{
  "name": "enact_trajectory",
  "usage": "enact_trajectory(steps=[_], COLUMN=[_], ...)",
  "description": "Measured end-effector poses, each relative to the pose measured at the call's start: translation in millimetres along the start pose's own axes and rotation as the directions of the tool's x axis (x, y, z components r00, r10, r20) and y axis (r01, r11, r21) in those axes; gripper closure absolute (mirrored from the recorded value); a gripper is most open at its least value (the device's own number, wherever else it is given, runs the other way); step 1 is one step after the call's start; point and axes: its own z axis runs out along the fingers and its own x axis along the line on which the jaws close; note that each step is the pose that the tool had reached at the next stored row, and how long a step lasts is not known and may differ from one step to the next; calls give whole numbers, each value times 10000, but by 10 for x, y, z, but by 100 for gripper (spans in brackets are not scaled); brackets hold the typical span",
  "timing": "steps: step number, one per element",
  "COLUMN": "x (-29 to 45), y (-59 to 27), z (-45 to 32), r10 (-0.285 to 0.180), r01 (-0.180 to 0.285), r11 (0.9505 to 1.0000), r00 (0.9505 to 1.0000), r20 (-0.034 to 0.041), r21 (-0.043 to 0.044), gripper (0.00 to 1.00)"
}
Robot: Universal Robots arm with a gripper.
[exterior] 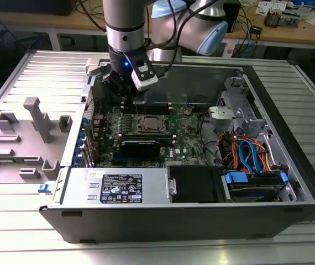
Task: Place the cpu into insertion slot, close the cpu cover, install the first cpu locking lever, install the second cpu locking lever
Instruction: 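Install the first cpu locking lever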
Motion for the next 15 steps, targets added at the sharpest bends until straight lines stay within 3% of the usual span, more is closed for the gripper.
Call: enact_trajectory(steps=[7, 15], x=[9, 11], y=[180, 243], z=[35, 101], r10=[-11, -67], r01=[11, 67], r11=[10000, 10000], r00=[10000, 10000], r20=[0, -4], r21=[-1, 1], gripper=[89, 89])
